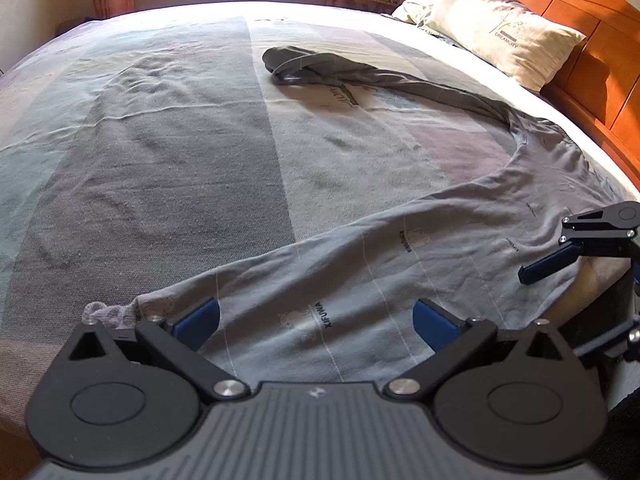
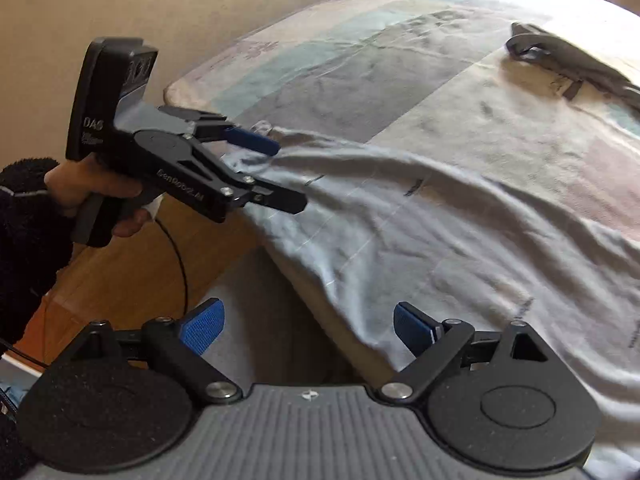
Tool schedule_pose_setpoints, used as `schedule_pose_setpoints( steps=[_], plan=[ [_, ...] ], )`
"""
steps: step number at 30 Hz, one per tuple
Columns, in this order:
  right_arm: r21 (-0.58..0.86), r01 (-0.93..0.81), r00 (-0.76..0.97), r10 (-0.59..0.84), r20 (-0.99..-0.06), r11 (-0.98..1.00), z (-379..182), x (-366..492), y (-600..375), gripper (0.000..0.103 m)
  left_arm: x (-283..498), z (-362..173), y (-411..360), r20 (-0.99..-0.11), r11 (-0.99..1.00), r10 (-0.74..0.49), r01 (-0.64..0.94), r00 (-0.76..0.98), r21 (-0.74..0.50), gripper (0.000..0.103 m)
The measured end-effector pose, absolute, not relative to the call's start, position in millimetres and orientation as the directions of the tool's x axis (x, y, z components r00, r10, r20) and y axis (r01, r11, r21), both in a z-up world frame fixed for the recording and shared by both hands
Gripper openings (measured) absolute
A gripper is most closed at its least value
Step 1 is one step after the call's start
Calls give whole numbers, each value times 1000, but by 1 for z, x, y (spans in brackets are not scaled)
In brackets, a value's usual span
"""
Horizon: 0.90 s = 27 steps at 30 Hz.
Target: Fold clothes
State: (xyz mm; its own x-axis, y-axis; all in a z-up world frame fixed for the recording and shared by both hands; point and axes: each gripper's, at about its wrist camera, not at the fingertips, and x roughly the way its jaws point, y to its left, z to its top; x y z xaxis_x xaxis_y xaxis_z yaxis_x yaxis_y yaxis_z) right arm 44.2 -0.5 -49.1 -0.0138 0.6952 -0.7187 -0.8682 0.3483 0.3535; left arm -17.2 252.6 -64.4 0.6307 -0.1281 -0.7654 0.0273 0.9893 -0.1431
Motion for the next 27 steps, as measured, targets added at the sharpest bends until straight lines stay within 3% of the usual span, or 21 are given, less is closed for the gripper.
schedule_pose_setpoints(
  steps=[3,8,10,15,21,27],
  plan=[
    [221,-809,225,635,-739,545,-38,69,-42,95,-12,-76,246,-796,995,-95,36,598,-92,102],
    [-25,-621,521,389,-760,783,-53,100,-120,95,-13,-83,235,-809,999,-29,49,587,0,102],
    [-42,-553,545,323,-774,832,-71,108,-153,95,-11,-82,236,-812,999,-26,38,582,-4,102],
    [-17,-561,512,330,-793,828,-80,92,-202,99,-11,-81,236,-820,1000,-16,28,572,-1,102],
    [0,-531,562,352,-749,847,-61,104,-210,99,-7,-66,213,-820,998,16,45,573,51,102],
    [21,-489,557,331,-762,872,-85,129,-216,102,-4,-76,184,-827,997,-21,71,561,22,102]
  ],
)
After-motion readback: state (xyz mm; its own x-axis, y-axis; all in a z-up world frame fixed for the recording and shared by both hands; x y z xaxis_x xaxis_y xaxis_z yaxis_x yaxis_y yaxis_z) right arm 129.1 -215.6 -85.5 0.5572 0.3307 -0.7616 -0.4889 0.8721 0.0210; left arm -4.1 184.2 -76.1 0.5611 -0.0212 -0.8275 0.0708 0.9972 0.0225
